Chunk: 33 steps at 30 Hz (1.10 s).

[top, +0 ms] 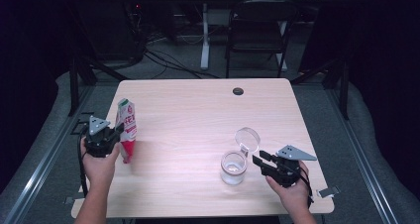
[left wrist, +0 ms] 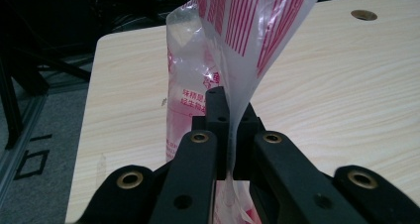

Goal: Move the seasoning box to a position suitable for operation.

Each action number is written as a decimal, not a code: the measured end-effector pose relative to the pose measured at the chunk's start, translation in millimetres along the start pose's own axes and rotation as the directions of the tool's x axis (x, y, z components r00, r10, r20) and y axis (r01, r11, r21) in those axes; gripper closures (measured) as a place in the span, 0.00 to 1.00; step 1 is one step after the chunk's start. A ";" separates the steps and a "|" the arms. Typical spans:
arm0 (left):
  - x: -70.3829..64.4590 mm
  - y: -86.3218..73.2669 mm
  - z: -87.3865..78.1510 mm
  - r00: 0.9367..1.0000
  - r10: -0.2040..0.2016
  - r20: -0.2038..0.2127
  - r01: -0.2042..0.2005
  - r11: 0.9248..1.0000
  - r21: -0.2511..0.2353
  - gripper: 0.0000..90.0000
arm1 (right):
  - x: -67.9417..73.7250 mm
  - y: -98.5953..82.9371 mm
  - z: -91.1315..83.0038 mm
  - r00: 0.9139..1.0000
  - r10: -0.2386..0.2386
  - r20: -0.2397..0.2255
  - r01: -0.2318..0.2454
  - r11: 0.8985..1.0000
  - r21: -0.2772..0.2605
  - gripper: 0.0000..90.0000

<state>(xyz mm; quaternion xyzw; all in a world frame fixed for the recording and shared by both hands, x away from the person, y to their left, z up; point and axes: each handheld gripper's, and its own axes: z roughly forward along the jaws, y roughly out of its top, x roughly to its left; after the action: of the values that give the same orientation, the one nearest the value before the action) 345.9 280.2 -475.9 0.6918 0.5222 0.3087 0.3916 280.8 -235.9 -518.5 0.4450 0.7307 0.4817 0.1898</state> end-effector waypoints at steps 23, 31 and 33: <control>-31.7 34.0 -15.1 0.987 0.083 0.140 -0.078 0.996 -0.045 1.00 | -0.4 0.8 -1.6 1.000 -0.001 0.006 0.001 1.000 -0.013 0.69; -72.9 36.5 -3.6 0.959 0.125 0.253 -0.118 0.992 -0.042 1.00 | 1.5 1.3 -1.6 1.000 -0.014 0.007 0.014 1.000 -0.012 0.69; -84.4 36.7 0.5 0.950 0.141 0.277 -0.135 0.990 -0.040 1.00 | 1.3 1.1 -1.5 1.000 -0.011 0.005 0.011 1.000 -0.013 0.69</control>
<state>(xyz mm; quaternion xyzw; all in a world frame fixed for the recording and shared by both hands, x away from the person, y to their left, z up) 341.7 193.3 -445.9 0.7593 0.4088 0.2399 0.4458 279.6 -235.5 -516.6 0.4410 0.7295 0.4842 0.1972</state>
